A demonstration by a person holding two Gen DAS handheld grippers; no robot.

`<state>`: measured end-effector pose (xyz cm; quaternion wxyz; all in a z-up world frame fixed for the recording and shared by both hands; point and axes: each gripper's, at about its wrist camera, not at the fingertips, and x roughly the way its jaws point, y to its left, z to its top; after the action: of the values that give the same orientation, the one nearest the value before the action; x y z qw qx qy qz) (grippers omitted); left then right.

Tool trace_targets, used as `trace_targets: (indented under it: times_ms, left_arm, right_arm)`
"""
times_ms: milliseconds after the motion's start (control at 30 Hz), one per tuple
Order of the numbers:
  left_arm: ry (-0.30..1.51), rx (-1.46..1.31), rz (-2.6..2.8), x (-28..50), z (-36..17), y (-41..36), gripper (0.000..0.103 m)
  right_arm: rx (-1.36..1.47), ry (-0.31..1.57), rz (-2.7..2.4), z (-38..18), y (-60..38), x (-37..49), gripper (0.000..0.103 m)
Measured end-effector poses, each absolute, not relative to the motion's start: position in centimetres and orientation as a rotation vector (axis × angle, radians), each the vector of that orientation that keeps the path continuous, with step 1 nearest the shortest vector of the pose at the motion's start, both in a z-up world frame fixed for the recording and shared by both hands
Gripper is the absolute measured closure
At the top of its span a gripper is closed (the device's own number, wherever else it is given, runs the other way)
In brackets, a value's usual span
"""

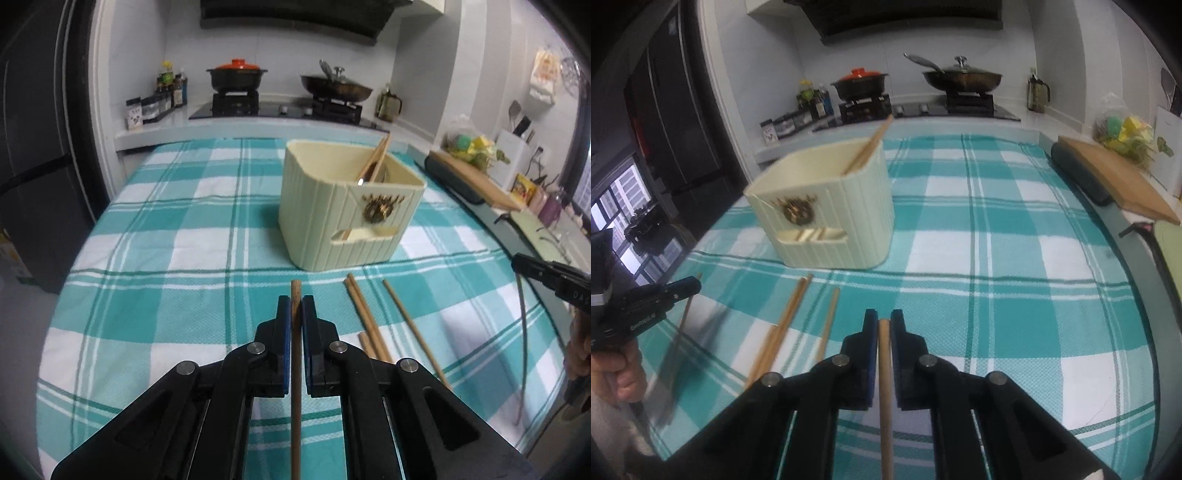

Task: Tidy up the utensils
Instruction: 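Carry the chopstick to the holder with the left tool while the right tool carries its chopstick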

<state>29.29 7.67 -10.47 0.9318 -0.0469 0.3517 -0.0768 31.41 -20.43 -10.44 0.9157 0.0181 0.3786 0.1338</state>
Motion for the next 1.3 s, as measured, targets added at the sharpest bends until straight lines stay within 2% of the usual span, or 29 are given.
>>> trace_targets:
  times_ms: [233,600,1033,1300]
  left_arm:
    - [0.603,-0.184,-0.198,25.2,-4.5,8.5,0.099]
    - [0.492,-0.198,-0.236,23.4,1.4,7.9,0.099]
    - [0.344,-0.172,-0.217,31.9,10.5,6.6,0.099]
    - [0.331,-0.167,-0.17,39.6,9.5,5.7,0.099]
  right_arm:
    - [0.031,0.603,0.364,-2.7,-19.2,25.7,0.096]
    - [0.0,0.43,0.343,2.2,-18.1,22.6,0.096]
    - [-0.014,0.269,0.312,9.4,-15.7,29.6,0.096]
    - [0.022,0.169,0.298,11.9,-15.0,36.0,0.096]
